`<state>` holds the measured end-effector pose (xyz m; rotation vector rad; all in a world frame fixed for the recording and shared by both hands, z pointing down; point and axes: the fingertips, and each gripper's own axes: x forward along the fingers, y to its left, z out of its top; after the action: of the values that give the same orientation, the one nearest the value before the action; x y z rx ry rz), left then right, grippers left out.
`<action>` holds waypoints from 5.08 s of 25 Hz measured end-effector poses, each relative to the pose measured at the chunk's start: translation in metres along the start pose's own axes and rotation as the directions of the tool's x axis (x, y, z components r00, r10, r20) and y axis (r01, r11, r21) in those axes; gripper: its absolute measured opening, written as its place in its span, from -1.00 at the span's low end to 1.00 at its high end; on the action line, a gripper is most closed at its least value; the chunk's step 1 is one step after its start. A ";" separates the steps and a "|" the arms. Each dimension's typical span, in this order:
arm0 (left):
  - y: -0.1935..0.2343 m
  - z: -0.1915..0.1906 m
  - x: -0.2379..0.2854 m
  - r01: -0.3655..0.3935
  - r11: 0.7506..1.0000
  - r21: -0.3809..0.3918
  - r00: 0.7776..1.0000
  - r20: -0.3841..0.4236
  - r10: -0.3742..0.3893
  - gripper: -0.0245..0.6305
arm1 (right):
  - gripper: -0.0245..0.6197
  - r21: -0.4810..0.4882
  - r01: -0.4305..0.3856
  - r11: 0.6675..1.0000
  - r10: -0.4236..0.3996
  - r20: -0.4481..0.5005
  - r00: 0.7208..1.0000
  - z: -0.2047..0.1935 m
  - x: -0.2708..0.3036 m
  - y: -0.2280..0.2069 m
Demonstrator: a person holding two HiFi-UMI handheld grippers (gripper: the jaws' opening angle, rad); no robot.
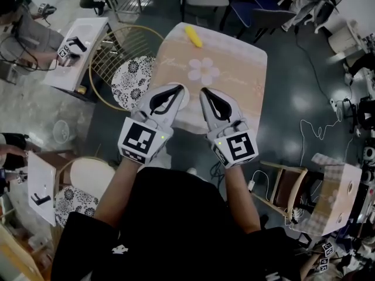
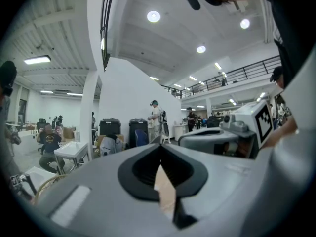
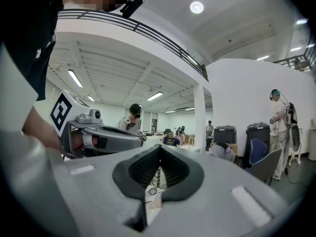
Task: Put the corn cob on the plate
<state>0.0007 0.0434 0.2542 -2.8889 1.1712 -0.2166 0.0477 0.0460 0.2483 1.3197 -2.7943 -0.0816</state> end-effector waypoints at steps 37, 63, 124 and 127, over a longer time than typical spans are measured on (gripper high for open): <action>0.096 -0.045 0.012 0.074 0.994 -0.075 0.997 -0.023 -0.076 -0.91 | -0.91 -0.043 0.082 0.996 -0.087 -0.114 0.990 -0.027 0.097 -0.008; 0.125 -0.075 0.099 -0.119 0.982 -0.148 0.980 -0.175 0.092 -0.91 | -0.92 0.079 -0.037 0.996 0.046 -0.123 0.991 -0.070 0.146 -0.123; 0.136 -0.240 0.156 -0.318 0.898 -0.304 0.846 -0.519 0.124 -0.91 | -0.91 0.088 -0.035 0.996 0.070 -0.428 0.901 -0.325 0.329 -0.278; 0.135 -0.244 0.156 -0.320 0.896 -0.307 0.842 -0.526 0.121 -0.91 | -0.91 0.075 -0.022 0.997 0.053 -0.440 0.897 -0.337 0.338 -0.285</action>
<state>-0.0148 -0.1531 0.5057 -3.0717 1.8092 -0.8622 0.0759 -0.4052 0.5729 1.1226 -2.4480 0.2835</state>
